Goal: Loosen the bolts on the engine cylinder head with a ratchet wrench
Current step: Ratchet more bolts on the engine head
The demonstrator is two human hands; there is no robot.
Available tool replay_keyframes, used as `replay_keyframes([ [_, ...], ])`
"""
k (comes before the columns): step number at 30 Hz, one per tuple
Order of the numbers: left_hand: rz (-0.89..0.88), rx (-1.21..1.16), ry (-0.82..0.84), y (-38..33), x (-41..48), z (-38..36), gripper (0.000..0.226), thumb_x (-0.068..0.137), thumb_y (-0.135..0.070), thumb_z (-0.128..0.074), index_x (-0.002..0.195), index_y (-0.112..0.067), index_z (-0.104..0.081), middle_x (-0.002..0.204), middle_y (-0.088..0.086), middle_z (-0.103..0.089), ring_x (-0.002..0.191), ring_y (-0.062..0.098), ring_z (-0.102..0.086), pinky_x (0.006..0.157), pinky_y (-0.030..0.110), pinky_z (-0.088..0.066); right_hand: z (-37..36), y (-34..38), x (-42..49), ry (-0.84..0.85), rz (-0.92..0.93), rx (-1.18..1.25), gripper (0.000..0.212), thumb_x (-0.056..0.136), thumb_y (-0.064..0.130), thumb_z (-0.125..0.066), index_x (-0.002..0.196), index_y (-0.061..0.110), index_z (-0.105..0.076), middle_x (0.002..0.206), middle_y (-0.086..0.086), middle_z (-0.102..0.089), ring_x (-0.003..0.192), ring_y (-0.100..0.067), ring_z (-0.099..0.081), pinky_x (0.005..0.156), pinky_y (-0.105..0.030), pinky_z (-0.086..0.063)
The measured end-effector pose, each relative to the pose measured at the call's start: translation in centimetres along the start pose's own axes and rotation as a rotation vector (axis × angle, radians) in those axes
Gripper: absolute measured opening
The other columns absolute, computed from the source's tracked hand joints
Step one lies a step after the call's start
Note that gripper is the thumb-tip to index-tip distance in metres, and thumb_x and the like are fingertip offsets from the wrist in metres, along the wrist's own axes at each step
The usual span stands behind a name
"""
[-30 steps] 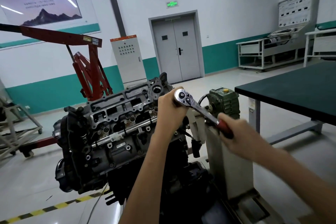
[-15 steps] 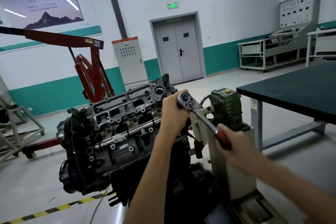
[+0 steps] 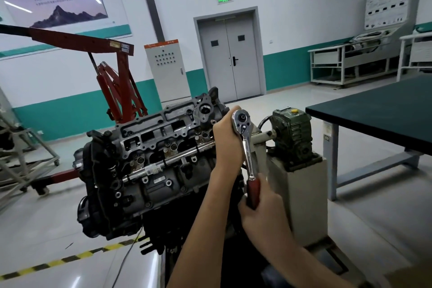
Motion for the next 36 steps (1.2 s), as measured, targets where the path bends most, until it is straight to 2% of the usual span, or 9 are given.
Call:
replay_keyframes([
  [3,0.004,0.106,0.085,0.0,0.5,0.8,0.031,0.074,0.004,-0.052,0.059,-0.018,-0.036,0.054,-0.012,-0.031,0.053,0.003,-0.025,0.050,0.017,-0.022,0.2,0.1,0.1,0.013,0.011,0.028,0.027,0.075,0.001,-0.059,0.081,0.024,-0.048,0.056,0.002,-0.054,0.049,-0.004,-0.054,0.043,-0.006,-0.036],
  [5,0.035,0.169,0.105,0.2,0.8,1.1,0.041,0.073,0.013,-0.052,0.056,-0.020,-0.034,0.052,-0.010,-0.032,0.051,0.003,-0.027,0.049,0.017,-0.023,2.4,-0.8,1.2,0.074,0.051,-0.134,0.027,0.076,0.004,-0.062,0.087,0.026,-0.049,0.056,0.000,-0.054,0.044,-0.009,-0.051,0.045,-0.013,-0.040],
  [10,0.068,0.195,0.151,-0.1,1.1,1.3,0.021,0.073,0.013,-0.055,0.059,0.005,-0.043,0.057,0.023,-0.044,0.054,0.009,-0.029,0.051,0.025,-0.026,10.9,-1.0,7.7,0.357,0.325,-0.491,0.038,0.076,0.003,-0.066,0.086,0.033,-0.046,0.059,0.014,-0.048,0.048,-0.002,-0.052,0.048,-0.007,-0.039],
  [14,0.089,0.187,0.185,-0.1,1.2,1.5,0.031,0.076,0.009,-0.062,0.058,-0.010,-0.047,0.055,0.007,-0.045,0.055,0.009,-0.033,0.053,0.026,-0.030,12.5,-0.6,10.9,0.274,0.441,-0.704,0.029,0.070,-0.001,-0.068,0.091,0.011,-0.053,0.064,0.011,-0.047,0.052,-0.015,-0.053,0.051,-0.015,-0.036],
  [20,-0.050,0.173,0.028,0.1,0.2,0.8,0.021,0.073,0.004,-0.058,0.067,-0.014,-0.049,0.057,-0.011,-0.046,0.052,0.005,-0.039,0.051,0.014,-0.029,5.3,-1.3,2.9,0.074,0.122,-0.295,0.031,0.077,0.005,-0.063,0.092,0.026,-0.046,0.056,0.012,-0.045,0.046,0.000,-0.046,0.047,-0.007,-0.039],
  [26,0.059,0.072,0.027,1.0,0.6,1.0,0.034,0.077,0.012,-0.058,0.064,-0.016,-0.046,0.056,-0.012,-0.038,0.054,0.005,-0.030,0.050,0.023,-0.028,-0.2,0.6,0.2,-0.002,0.064,0.036,0.037,0.072,-0.002,-0.060,0.077,0.029,-0.042,0.049,0.008,-0.045,0.046,0.000,-0.050,0.040,-0.002,-0.029],
  [31,0.097,0.153,0.060,0.7,1.1,1.2,0.046,0.072,0.017,-0.053,0.056,-0.025,-0.045,0.048,-0.013,-0.044,0.048,0.000,-0.037,0.048,0.013,-0.030,6.7,-1.8,4.4,0.218,0.206,-0.342,0.027,0.076,0.007,-0.065,0.091,0.022,-0.048,0.058,0.008,-0.051,0.047,-0.005,-0.053,0.048,-0.012,-0.043],
  [34,0.070,0.160,0.098,0.3,1.3,1.5,0.047,0.074,0.016,-0.057,0.056,-0.027,-0.047,0.048,-0.014,-0.046,0.048,-0.001,-0.039,0.049,0.011,-0.031,11.1,-0.9,8.9,0.325,0.366,-0.558,0.031,0.075,0.004,-0.068,0.097,0.020,-0.052,0.063,0.015,-0.048,0.048,0.001,-0.049,0.049,-0.008,-0.035],
  [36,0.069,0.155,0.130,0.0,1.3,1.7,0.044,0.076,0.011,-0.062,0.057,-0.027,-0.050,0.050,-0.014,-0.048,0.047,-0.001,-0.039,0.049,0.010,-0.032,12.2,-0.3,10.6,0.291,0.432,-0.655,0.031,0.071,0.003,-0.068,0.097,0.013,-0.055,0.066,0.010,-0.048,0.052,-0.008,-0.051,0.054,-0.015,-0.035],
])
Point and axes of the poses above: each hand's wrist, its own x-axis towards the middle knuckle, its own z-axis out of the back of the hand, y = z × x, the point moved 1 cm from there along x, towards the middle knuckle
